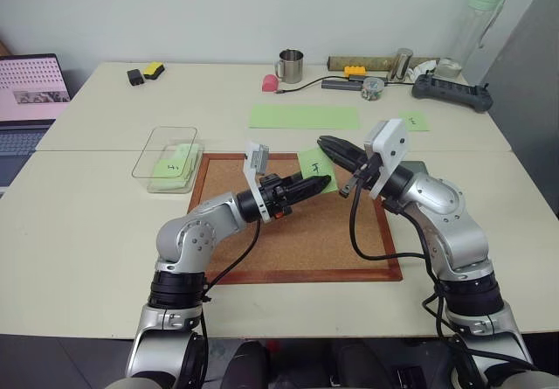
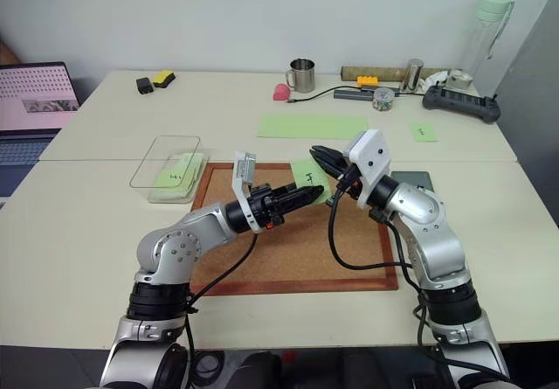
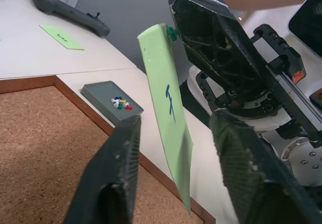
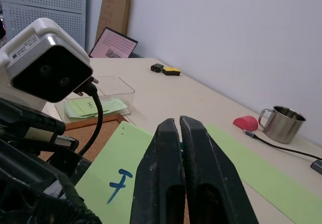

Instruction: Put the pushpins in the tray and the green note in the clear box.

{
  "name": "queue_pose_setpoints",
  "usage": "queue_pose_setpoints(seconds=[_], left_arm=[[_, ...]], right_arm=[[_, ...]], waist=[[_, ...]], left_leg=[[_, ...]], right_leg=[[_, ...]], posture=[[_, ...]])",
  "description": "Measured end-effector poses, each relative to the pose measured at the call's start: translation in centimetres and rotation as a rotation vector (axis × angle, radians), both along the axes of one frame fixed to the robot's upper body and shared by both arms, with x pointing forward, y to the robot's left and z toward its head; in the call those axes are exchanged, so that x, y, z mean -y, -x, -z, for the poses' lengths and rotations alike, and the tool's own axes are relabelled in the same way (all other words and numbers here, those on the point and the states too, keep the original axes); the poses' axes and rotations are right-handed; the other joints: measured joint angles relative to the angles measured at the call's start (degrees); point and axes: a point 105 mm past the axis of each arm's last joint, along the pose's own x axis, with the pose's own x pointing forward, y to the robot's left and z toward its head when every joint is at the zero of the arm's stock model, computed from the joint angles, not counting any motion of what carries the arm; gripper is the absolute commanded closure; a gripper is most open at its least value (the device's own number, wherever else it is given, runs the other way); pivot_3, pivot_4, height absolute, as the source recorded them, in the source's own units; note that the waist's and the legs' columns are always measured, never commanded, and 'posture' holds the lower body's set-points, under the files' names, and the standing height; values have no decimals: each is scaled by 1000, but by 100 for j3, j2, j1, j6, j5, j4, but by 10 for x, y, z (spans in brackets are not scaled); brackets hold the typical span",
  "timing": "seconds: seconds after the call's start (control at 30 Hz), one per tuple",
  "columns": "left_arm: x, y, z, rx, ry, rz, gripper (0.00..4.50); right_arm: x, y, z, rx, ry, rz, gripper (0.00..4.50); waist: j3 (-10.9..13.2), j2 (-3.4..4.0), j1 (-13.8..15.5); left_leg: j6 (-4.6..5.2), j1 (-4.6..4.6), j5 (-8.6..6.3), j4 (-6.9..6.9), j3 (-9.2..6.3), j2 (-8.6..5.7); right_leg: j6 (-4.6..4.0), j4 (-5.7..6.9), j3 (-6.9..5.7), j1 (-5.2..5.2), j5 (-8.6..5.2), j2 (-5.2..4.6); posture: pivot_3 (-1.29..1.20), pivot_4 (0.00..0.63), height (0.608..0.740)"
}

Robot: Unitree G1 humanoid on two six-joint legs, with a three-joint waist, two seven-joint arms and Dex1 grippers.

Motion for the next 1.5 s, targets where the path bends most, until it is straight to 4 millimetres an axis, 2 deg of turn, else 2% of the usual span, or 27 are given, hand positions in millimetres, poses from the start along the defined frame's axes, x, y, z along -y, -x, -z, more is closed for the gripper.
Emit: queue_pose_setpoints(seconds=[0.23, 0.53, 0.8, 1.03, 1.1, 1.23, 1.3, 1.4, 1.5], left_arm=[[-1, 0, 0, 1, -2, -1, 4466], [-2, -2, 1, -3, -8, -18, 4466], [-22, -31, 17, -126, -33, -203, 4466], [-22, -30, 17, -134, -34, -194, 4466], [-17, -24, 15, -43, -107, -167, 4466], [-1, -9, -1, 249, -257, -85, 4466], [8, 0, -2, 362, -314, -23, 4466], [18, 9, 0, 513, -388, 52, 4466], [24, 13, -1, 598, -410, 82, 4466]], right_arm=[[0, 0, 0, 0, 0, 1, 4500], [-1, -1, 0, -2, -10, 9, 4500], [1, -1, 1, -5, -13, 24, 4500], [7, 0, 0, 2, -19, 50, 4500], [21, -3, 3, -7, -29, 108, 4500], [79, -16, 24, -93, -55, 356, 4500], [104, -19, 36, -146, -73, 465, 4500], [135, -23, 49, -220, -104, 592, 4500], [155, -26, 59, -280, -144, 655, 4500]], waist=[[0, 0, 0], [0, 0, 0], [0, 0, -11], [0, 0, 4], [0, 0, 9], [0, 0, 61], [0, 0, 55], [0, 1, 10], [0, 1, -4]], left_leg=[[0, 0, 0, 1, 0, 0], [0, 0, 0, 1, 0, 0], [14, -10, -8, 26, -6, -1], [13, -24, -8, 44, -16, -1], [10, -28, -7, 45, -17, -6], [-6, -32, 2, 44, -11, -4], [-4, -31, 1, 44, -7, -7], [15, -27, -9, 44, -5, -8], [17, -24, -9, 45, -5, -4]], right_leg=[[0, 1, -1, 0, 0, 0], [0, 1, 0, 0, 0, 0], [0, 12, -4, -3, 0, 0], [0, 13, -5, -3, 1, -2], [0, 10, -6, -4, 1, -2], [-1, 7, 1, -5, 1, -10], [-1, 7, 4, -5, 1, -10], [-2, 13, 6, -6, 1, -1], [-2, 16, 6, -6, 1, 4]], posture=[[0, 150, 740], [0, 150, 740], [0, 150, 740], [0, 150, 740], [0, 150, 740], [0, 150, 740], [0, 150, 740], [0, 150, 740], [0, 150, 740]])
